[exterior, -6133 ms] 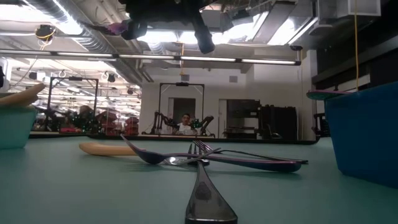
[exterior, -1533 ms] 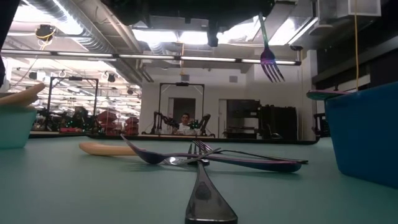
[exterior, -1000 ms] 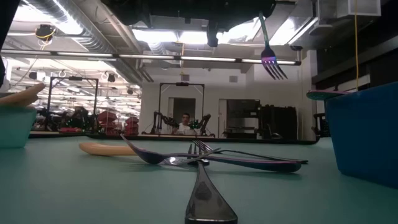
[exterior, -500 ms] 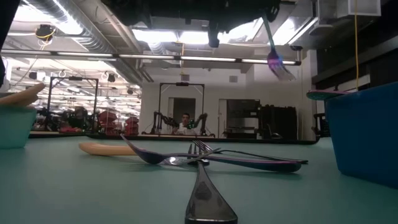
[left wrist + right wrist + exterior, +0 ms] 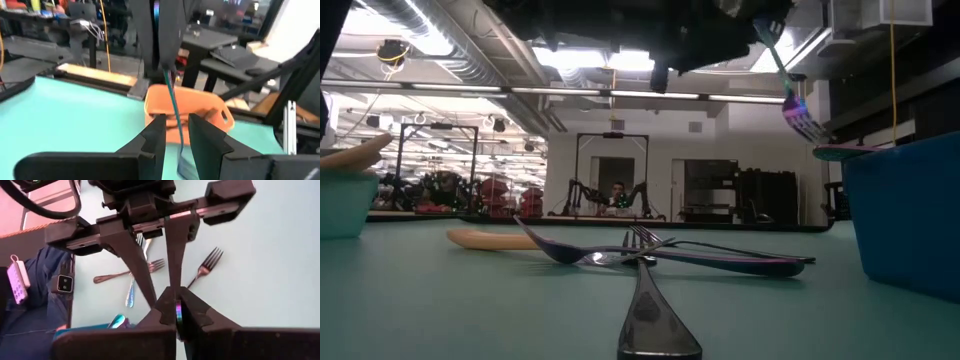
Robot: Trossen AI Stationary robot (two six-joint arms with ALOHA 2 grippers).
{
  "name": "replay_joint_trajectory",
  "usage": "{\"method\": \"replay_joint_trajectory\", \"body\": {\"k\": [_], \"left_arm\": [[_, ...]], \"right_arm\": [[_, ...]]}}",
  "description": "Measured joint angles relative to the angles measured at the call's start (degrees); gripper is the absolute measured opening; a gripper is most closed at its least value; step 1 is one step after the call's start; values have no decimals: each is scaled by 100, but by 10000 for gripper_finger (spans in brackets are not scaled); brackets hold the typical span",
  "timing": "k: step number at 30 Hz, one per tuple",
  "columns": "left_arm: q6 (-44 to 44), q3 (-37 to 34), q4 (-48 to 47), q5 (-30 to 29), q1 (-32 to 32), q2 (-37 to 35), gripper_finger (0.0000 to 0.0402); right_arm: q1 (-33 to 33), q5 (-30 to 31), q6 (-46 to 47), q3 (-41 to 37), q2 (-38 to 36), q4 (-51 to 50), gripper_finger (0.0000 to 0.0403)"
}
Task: Sort silverware by color (type)
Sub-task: Put the blue fork into the blue bin
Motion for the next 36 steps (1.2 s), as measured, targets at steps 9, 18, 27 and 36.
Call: {"method": "replay_joint_trajectory", "body": {"k": [9,18,27,36], "left_arm": [[0,-2,-732,172,2,0,77],[0,-2,-729,169,4,0,77],[1,-2,-741,170,4,0,77],[2,-2,-807,170,2,0,76]], "right_arm": [[386,-530,552,0,-1,-122,0],[1539,-146,1360,0,95,-77,0],[2573,213,2311,0,620,-31,0],[2940,378,2947,0,1166,71,0]]}}
